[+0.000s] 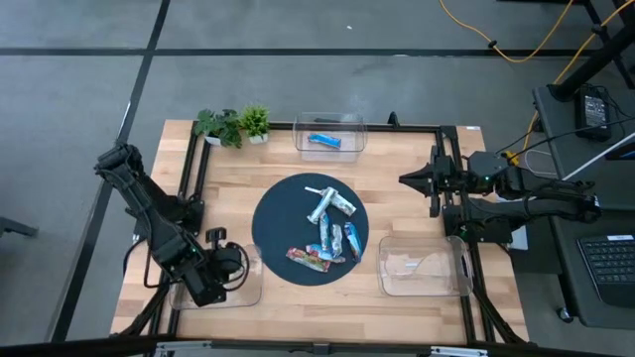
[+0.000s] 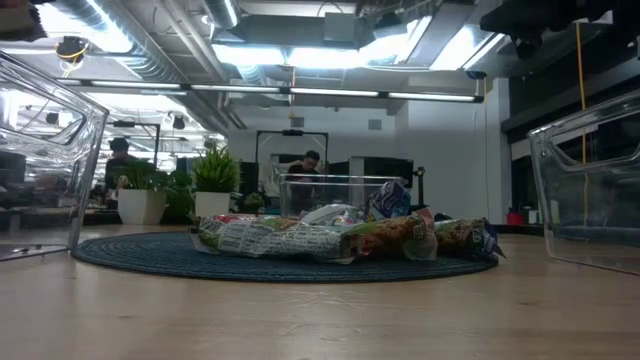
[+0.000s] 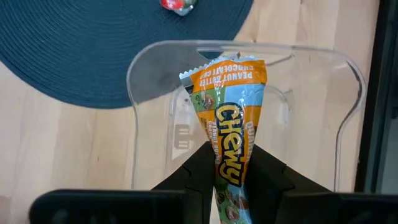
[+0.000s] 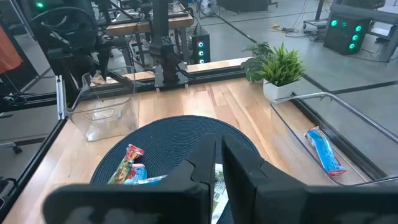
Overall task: Pick and place Granola Bars by type
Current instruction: Put the orange granola bar into the bottom left transparent bin
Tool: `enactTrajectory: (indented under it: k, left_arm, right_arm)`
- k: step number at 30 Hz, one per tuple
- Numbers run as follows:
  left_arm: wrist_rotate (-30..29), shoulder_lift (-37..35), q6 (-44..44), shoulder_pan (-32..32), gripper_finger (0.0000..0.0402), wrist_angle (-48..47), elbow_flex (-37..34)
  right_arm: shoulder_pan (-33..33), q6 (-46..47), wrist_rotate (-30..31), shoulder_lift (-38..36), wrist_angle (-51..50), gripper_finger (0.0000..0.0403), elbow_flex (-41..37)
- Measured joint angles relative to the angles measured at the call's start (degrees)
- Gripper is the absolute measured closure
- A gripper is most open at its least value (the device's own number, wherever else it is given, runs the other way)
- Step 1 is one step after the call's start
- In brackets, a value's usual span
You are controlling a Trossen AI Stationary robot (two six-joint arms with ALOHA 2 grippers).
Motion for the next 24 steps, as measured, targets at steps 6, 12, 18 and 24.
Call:
enactTrajectory:
  k: [6, 12, 18, 24]
  left_arm:
    - [-1.33, 1.34, -2.59, -1.98, 0.0341, 4.52, -4.00]
    - [-0.12, 3.45, -3.02, -3.28, 0.0341, 7.83, -7.57]
    - [0.62, 6.00, -3.06, -3.09, 0.0341, 8.51, -11.57]
    - [0.94, 8.28, -5.89, -2.85, 0.0340, 8.82, -13.40]
  right_arm:
    - [0.02, -0.06, 0.02, 0.00, 0.00, 0.0370, 0.00]
    - [0.01, -0.34, 0.02, 0.00, 0.00, 0.0370, 0.00]
    - [0.02, -0.69, 0.02, 0.00, -0.15, 0.0370, 0.00]
    - [0.01, -0.51, 0.02, 0.00, -1.80, 0.0370, 0.00]
